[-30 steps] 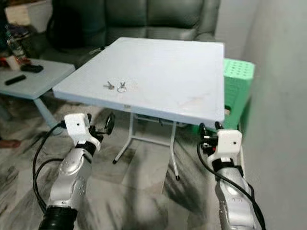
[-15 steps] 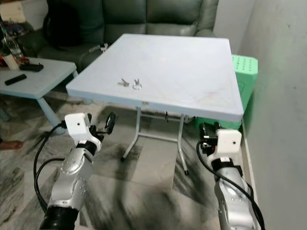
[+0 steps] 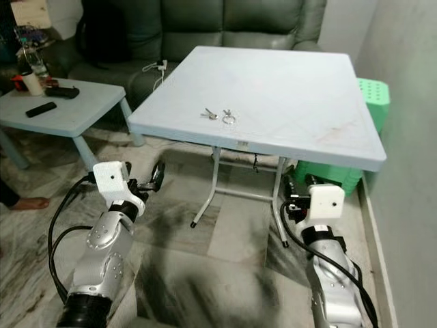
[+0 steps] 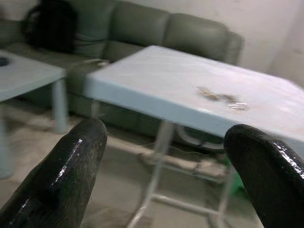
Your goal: Hang keys on a hook
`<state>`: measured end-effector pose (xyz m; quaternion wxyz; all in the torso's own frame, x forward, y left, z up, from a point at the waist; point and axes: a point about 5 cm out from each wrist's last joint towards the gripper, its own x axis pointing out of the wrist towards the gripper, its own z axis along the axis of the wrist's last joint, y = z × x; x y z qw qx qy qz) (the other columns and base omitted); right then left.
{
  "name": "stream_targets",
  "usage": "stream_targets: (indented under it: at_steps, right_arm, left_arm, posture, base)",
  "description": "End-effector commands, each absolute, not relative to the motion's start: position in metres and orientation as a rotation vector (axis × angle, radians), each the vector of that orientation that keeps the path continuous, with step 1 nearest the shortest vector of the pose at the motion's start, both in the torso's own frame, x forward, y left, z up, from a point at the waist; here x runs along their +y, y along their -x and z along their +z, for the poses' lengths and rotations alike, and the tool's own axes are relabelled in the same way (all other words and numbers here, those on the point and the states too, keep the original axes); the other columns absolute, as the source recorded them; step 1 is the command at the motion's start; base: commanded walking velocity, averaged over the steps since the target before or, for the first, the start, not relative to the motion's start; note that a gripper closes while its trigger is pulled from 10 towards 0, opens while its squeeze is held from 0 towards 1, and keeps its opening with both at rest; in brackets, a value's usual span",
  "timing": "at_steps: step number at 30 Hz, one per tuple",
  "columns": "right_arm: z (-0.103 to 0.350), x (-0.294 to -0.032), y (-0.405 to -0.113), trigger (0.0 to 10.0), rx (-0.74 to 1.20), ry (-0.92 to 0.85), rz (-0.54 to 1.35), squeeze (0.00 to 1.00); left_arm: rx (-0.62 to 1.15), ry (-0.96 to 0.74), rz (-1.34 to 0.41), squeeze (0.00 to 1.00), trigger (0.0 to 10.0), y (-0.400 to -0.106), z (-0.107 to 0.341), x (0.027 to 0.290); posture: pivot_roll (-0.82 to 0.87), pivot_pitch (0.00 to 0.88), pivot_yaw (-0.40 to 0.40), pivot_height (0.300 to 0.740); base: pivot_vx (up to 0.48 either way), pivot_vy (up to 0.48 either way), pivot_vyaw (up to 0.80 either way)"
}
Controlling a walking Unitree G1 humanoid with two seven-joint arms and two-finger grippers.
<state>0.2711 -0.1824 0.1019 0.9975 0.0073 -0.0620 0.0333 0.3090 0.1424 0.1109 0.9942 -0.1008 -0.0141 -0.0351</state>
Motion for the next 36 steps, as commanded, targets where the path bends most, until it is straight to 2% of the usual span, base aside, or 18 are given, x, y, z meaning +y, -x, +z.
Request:
stream_targets:
  at_steps: [1, 14, 36]
  right_arm:
    - [0.1072, -0.1836, -0.2722, 10.0, -0.142, -0.008, 0.072, 0.0]
    - [0.1066, -0.183, -0.272, 10.0, -0.138, -0.006, 0.079, 0.0]
    - [0.1076, -0.1827, -0.2732, 10.0, -0.139, -0.003, 0.089, 0.0]
  left_arm:
    - [-0.034, 0.205, -0.075, 0.0, 10.0, -0.3102, 0.1144, 0.141]
    - [-0.033, 0.216, -0.093, 0.0, 10.0, -0.3101, 0.1148, 0.1403]
    - [-0.043, 0.208, -0.092, 0.0, 10.0, -0.3106, 0.1159, 0.1405]
  posture:
    - [-0.05, 0.004, -0.014, 0.74]
    - [-0.04, 0.0, -0.014, 0.74]
    - [-0.04, 0.0, -0.018, 0.74]
  base:
    - [0.0, 0.0, 0.0]
    - [0.0, 0.0, 0.0]
    - [0.301, 0.0, 0.0]
